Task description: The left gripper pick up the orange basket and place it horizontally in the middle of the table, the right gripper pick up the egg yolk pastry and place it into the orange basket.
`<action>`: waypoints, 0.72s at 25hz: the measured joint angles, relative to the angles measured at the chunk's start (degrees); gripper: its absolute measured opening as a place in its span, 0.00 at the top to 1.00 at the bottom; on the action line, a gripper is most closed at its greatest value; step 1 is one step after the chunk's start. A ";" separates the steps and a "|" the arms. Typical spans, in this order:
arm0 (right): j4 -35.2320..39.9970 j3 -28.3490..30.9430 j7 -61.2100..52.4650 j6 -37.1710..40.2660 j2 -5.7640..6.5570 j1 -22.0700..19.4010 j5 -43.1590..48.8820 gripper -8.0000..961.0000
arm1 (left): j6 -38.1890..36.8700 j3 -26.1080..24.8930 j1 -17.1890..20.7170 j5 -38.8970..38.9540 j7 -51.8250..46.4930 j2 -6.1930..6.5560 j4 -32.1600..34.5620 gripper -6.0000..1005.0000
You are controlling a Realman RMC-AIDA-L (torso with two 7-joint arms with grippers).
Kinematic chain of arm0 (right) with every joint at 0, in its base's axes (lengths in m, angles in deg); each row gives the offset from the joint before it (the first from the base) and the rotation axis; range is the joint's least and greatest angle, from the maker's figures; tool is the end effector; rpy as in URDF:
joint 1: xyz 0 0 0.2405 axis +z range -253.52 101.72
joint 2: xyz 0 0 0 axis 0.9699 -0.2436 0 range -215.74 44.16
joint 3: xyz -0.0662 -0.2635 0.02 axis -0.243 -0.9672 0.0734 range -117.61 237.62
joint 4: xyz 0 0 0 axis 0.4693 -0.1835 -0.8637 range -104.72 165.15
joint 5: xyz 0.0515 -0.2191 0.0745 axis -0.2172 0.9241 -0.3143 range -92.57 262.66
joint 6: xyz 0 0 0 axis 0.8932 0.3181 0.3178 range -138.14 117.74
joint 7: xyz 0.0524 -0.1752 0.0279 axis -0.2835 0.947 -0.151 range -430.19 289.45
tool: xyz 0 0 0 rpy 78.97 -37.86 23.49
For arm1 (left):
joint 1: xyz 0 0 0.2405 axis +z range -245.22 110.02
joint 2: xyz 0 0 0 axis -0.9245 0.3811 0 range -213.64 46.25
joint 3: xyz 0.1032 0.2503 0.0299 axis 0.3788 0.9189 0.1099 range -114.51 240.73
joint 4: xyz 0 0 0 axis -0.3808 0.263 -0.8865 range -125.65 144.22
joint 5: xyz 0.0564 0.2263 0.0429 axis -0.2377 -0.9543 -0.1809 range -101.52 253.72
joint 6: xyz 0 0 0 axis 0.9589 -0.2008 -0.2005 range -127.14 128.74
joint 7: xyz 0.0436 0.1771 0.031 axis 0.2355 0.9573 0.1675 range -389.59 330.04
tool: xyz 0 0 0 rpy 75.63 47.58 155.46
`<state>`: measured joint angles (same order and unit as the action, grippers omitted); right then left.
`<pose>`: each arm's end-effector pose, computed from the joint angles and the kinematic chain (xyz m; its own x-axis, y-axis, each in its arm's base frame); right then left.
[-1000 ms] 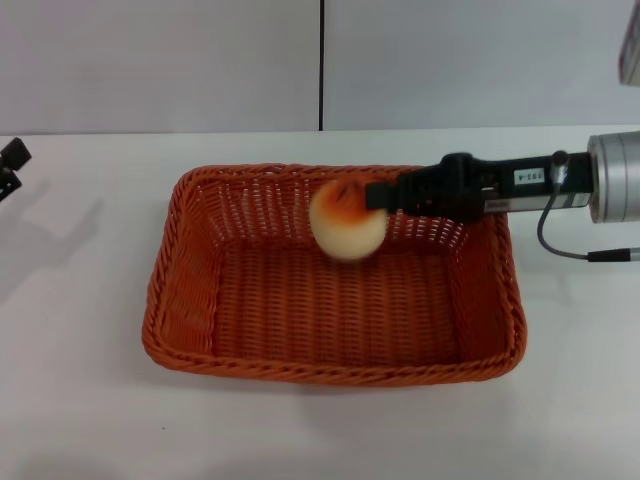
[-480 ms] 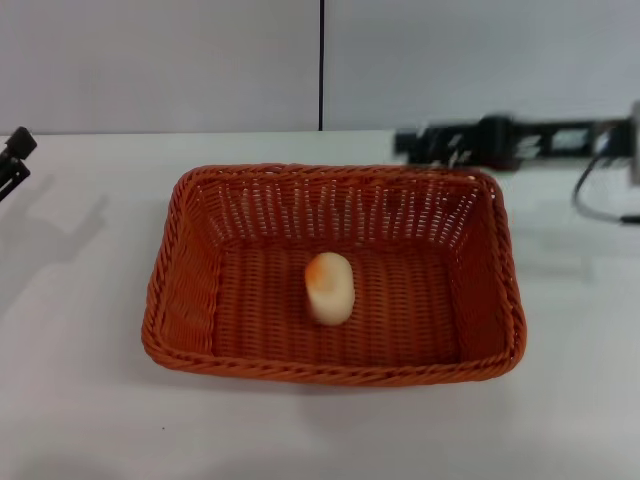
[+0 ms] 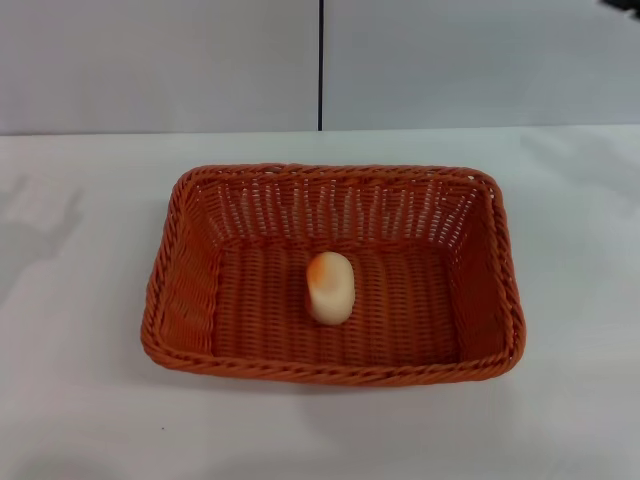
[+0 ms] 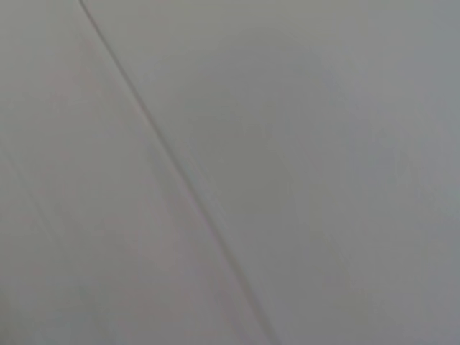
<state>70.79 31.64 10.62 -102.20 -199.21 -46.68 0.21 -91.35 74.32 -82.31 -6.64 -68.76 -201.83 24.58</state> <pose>0.2677 0.4102 0.0890 0.4108 -0.3272 -0.8510 -0.7093 -0.7011 -0.0729 -0.3877 0.3045 0.0509 0.5853 -0.1846 0.7895 0.7316 -0.2995 -0.6124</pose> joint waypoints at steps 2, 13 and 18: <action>-0.56 2.48 5.72 0.85 -1.09 -0.73 -3.87 0.34 | -0.46 -1.50 0.15 1.49 0.31 -0.06 -1.81 0.17; -4.10 2.88 19.69 4.38 -3.03 -0.58 -10.92 0.34 | -4.01 -3.86 1.60 1.97 0.58 0.06 -2.08 0.17; -7.91 3.04 25.14 2.85 -4.74 -2.95 -12.39 0.34 | -3.49 -3.60 2.13 1.48 -0.99 0.36 0.46 0.17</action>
<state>62.89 34.68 35.75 -99.35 -203.95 -49.63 -12.18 -94.84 70.72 -80.18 -5.15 -69.75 -201.47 25.05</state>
